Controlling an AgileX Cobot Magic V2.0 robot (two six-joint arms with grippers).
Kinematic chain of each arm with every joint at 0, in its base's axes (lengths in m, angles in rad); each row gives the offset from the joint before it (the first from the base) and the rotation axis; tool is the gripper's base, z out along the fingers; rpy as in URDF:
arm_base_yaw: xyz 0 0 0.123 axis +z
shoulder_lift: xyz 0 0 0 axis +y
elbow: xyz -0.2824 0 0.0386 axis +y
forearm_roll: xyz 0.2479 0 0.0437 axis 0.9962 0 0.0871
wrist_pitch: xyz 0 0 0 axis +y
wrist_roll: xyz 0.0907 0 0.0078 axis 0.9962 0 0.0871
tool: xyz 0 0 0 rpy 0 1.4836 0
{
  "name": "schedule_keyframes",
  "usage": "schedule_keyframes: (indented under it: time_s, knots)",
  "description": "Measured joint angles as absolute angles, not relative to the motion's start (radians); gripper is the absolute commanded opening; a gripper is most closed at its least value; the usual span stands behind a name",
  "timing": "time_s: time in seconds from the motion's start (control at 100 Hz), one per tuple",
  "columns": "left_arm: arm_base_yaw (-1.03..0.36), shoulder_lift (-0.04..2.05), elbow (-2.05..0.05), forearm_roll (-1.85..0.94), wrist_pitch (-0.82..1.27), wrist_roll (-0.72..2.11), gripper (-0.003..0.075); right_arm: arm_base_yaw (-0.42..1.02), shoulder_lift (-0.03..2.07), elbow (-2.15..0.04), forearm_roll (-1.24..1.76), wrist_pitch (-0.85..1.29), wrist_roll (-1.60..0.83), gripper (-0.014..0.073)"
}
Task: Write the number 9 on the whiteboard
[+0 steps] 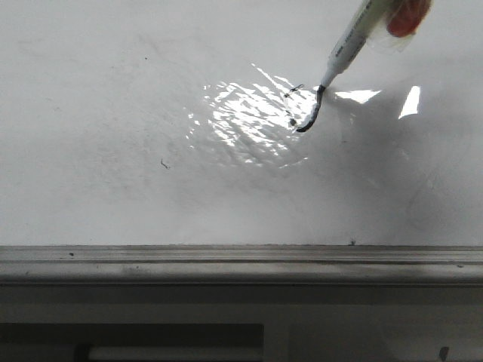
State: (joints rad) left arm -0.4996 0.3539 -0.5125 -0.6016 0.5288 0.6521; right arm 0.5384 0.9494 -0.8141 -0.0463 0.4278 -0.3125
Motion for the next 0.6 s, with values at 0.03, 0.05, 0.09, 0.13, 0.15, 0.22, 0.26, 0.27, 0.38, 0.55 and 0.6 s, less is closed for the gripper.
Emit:
schedule_keyframes:
  time_s: [0.03,0.05,0.09,0.13,0.15,0.22,0.26,0.27,0.38,0.55,0.6]
  knots:
    - [-0.500,0.354,-0.512,-0.602,0.529,0.652,0.0094,0.538,0.952,-0.816,-0.044,0.431,-0.312,-0.0040]
    - [-0.500,0.354,-0.512,-0.602,0.529,0.652,0.0094,0.538,0.952,-0.816,-0.042,0.435,-0.312,-0.0040]
    - [-0.500,0.354,-0.512,-0.602,0.529,0.652,0.0094,0.538,0.952,-0.818,-0.037,0.445,-0.312,-0.0040]
    - [-0.500,0.354,-0.512,-0.602,0.529,0.652,0.0094,0.538,0.953,-0.820,-0.029,0.458,-0.314,-0.0040]
    - [-0.500,0.354,-0.512,-0.602,0.529,0.652,0.0094,0.538,0.953,-0.820,-0.022,0.470,-0.314,-0.0040]
    - [-0.500,0.354,-0.512,-0.602,0.529,0.652,0.0094,0.549,0.953,-0.807,0.008,0.512,-0.314,-0.0040]
    - [-0.500,0.354,-0.512,-0.602,0.529,0.652,0.0094,0.563,0.953,-0.794,0.026,0.537,-0.314,-0.0040]
    - [-0.500,0.354,-0.512,-0.602,0.529,0.652,0.0094,0.565,0.953,-0.788,0.028,0.541,-0.314,-0.0040]
    - [-0.500,0.354,-0.512,-0.602,0.529,0.652,0.0094,0.600,0.953,-0.742,0.063,0.587,-0.314,-0.0040]
    - [-0.500,0.354,-0.512,-0.602,0.529,0.652,0.0094,0.611,0.953,-0.718,0.077,0.580,-0.314,-0.0040]
    - [-0.500,0.354,-0.512,-0.602,0.529,0.652,0.0094,0.611,0.951,-0.720,0.078,0.580,-0.314,-0.0040]
